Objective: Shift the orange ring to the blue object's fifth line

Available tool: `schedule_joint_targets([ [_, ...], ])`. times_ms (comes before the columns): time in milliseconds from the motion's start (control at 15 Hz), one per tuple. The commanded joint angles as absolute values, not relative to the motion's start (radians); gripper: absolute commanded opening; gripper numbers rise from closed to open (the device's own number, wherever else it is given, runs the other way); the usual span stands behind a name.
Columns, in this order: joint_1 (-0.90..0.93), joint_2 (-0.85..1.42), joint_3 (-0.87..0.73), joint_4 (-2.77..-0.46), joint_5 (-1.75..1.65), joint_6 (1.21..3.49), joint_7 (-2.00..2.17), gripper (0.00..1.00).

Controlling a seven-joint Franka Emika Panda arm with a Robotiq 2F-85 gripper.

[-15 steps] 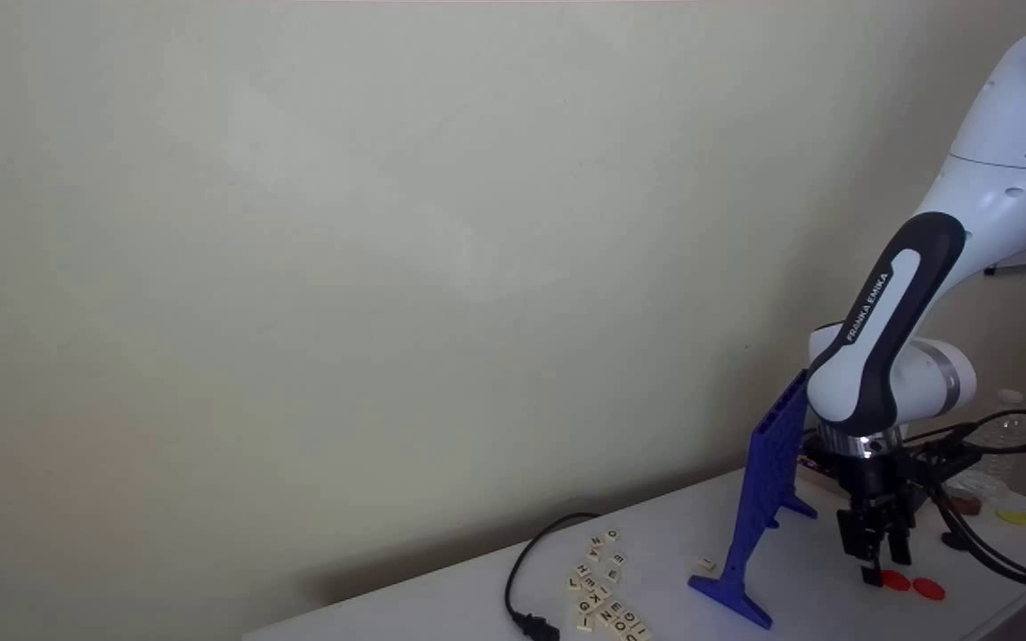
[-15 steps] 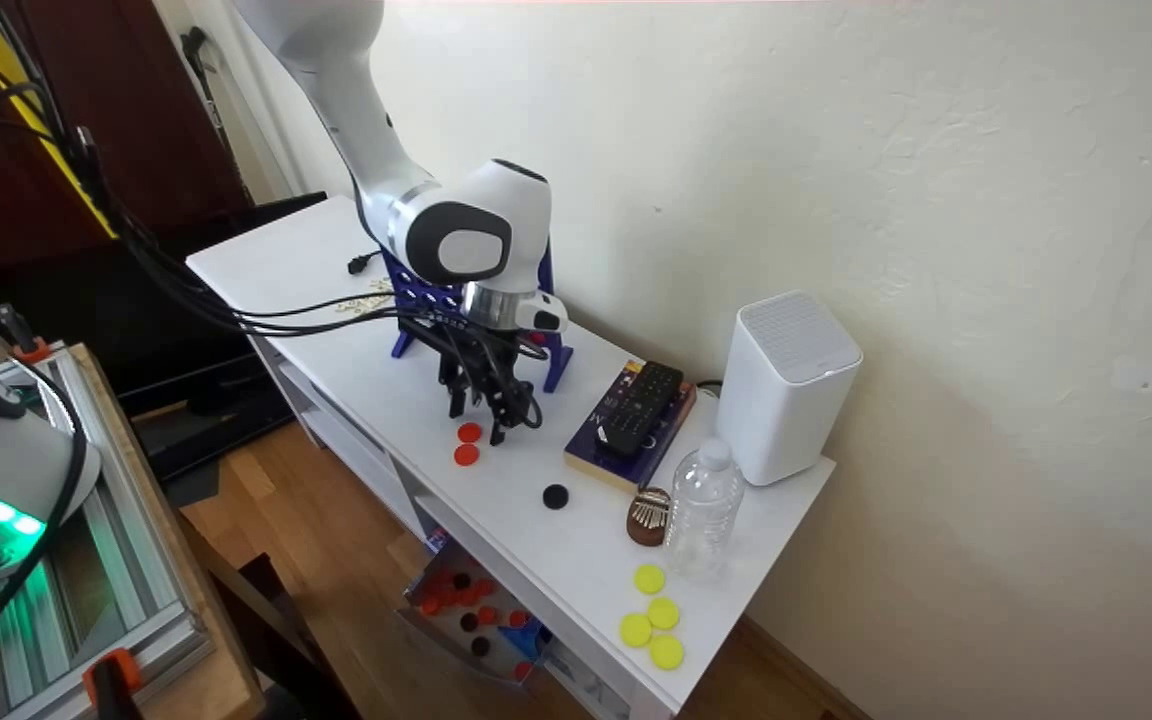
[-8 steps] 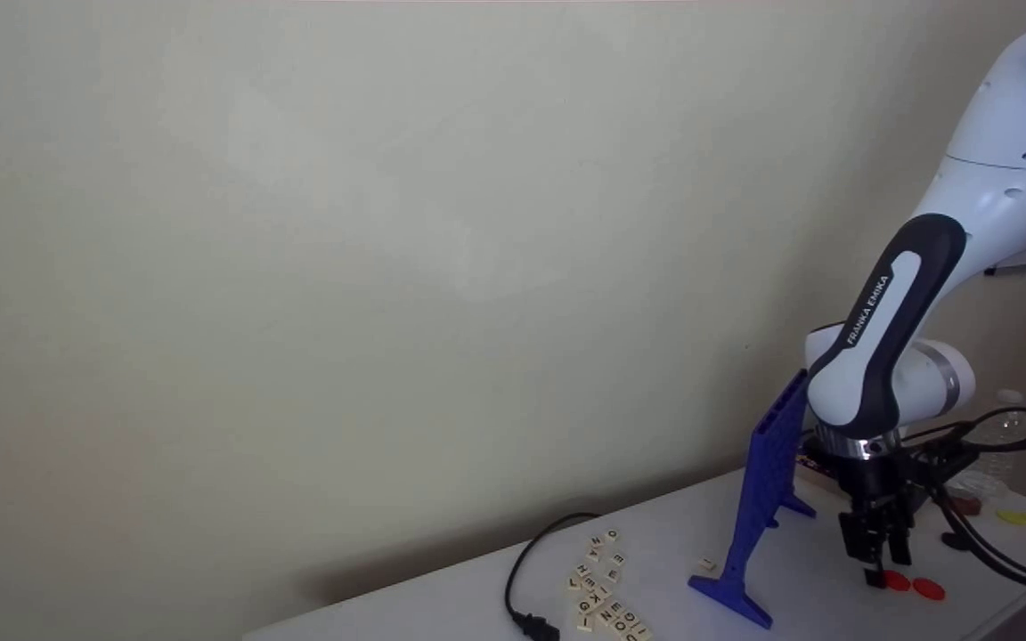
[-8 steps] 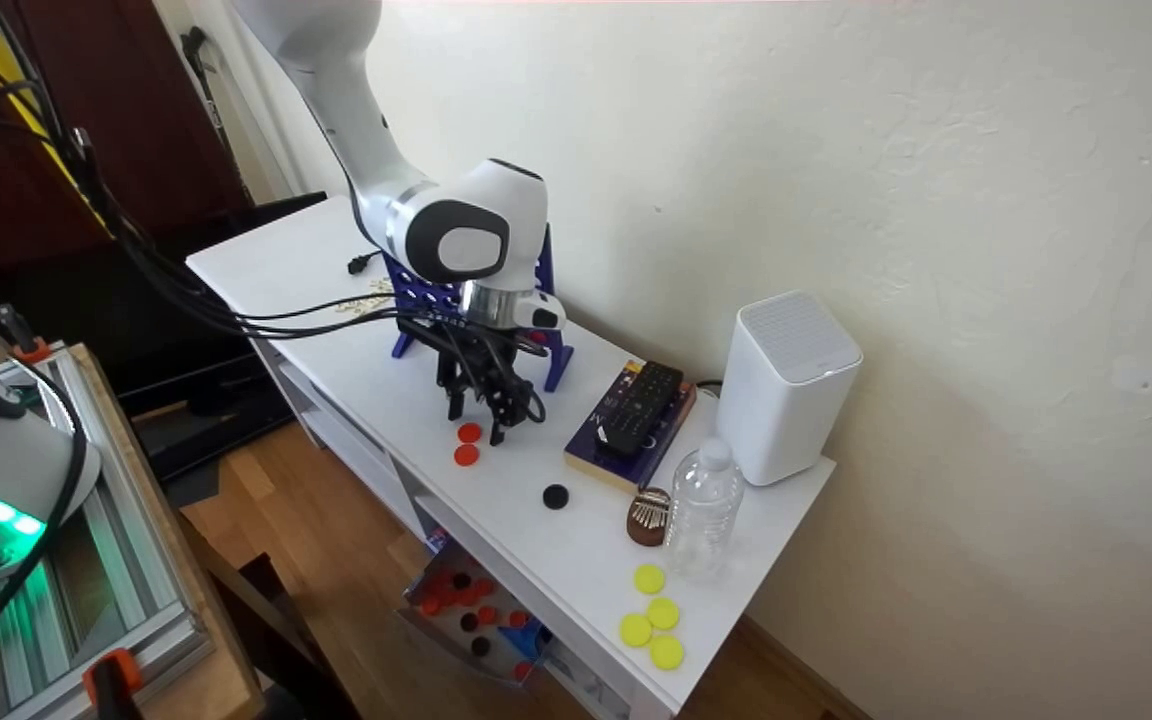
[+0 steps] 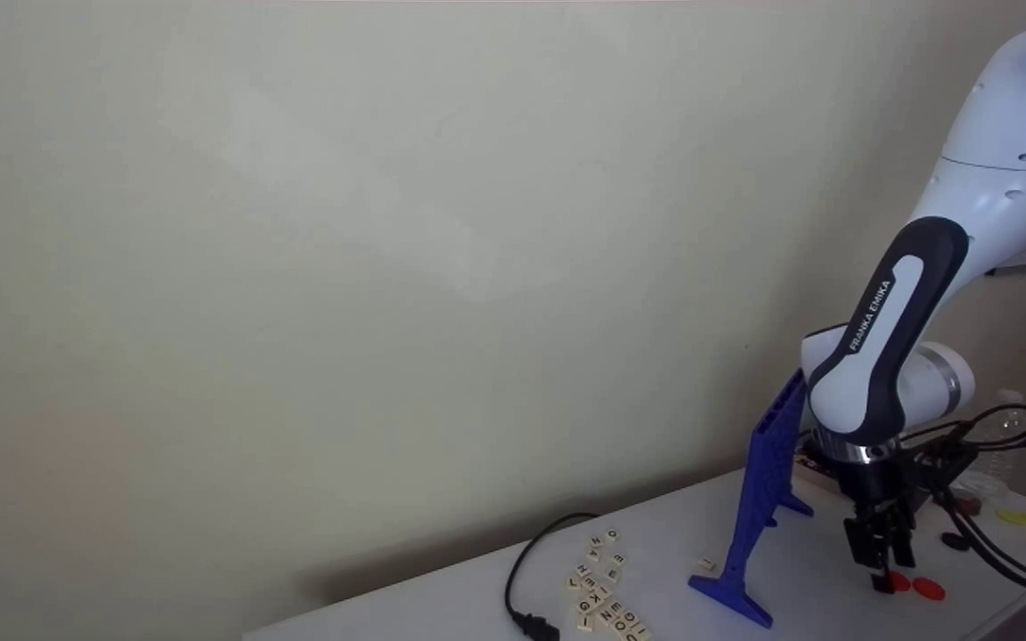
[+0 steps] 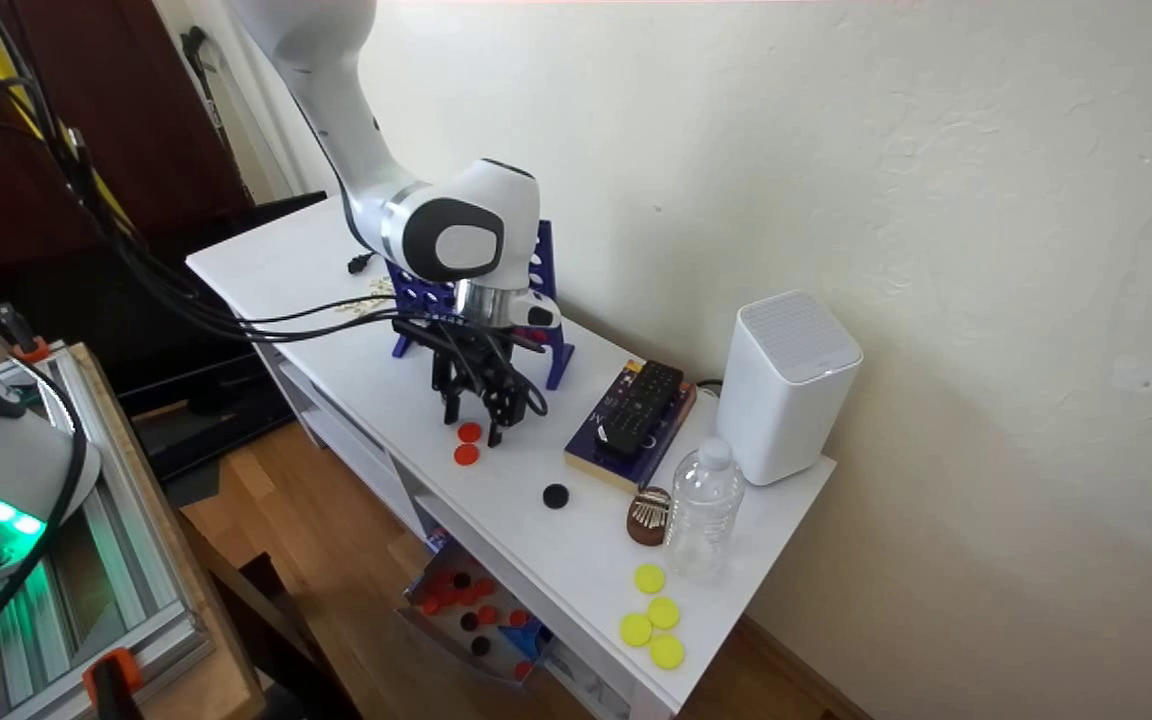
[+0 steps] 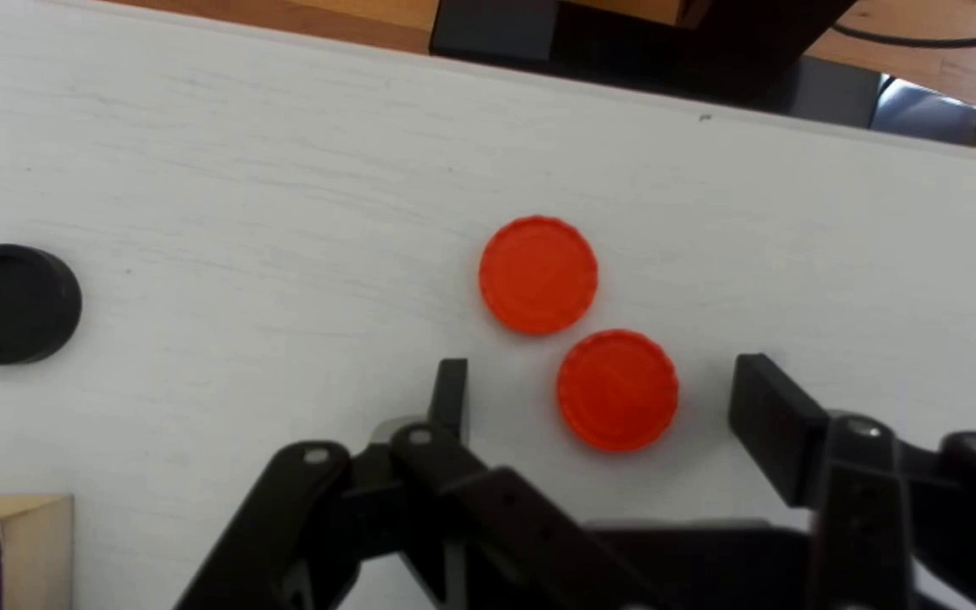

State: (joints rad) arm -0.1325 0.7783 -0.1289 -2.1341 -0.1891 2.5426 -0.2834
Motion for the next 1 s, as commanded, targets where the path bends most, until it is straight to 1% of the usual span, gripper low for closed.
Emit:
schedule_joint_targets([
  [0, -0.110, 0.778, -0.144, -2.152, -0.232, 2.538, -0.250, 0.58],
  [67, -0.110, 0.778, -0.143, -2.152, -0.232, 2.539, -0.251, 0.53],
  [133, -0.110, 0.776, -0.143, -2.153, -0.231, 2.539, -0.249, 0.56],
  [200, -0.110, 0.773, -0.141, -2.154, -0.230, 2.538, -0.250, 0.61],
  [267, -0.111, 0.770, -0.139, -2.157, -0.228, 2.540, -0.252, 0.64],
  [333, -0.112, 0.769, -0.138, -2.157, -0.227, 2.541, -0.252, 0.74],
  [400, -0.113, 0.770, -0.137, -2.157, -0.226, 2.541, -0.253, 0.79],
  [600, -0.116, 0.775, -0.134, -2.156, -0.223, 2.543, -0.255, 0.84],
  [667, -0.119, 0.776, -0.132, -2.156, -0.221, 2.543, -0.258, 0.80],
  [733, -0.123, 0.775, -0.129, -2.155, -0.217, 2.545, -0.260, 0.74],
  [800, -0.128, 0.774, -0.126, -2.154, -0.212, 2.546, -0.263, 0.72],
  [867, -0.130, 0.772, -0.125, -2.154, -0.211, 2.547, -0.264, 0.67],
  [933, -0.132, 0.770, -0.124, -2.154, -0.209, 2.547, -0.265, 0.68],
])
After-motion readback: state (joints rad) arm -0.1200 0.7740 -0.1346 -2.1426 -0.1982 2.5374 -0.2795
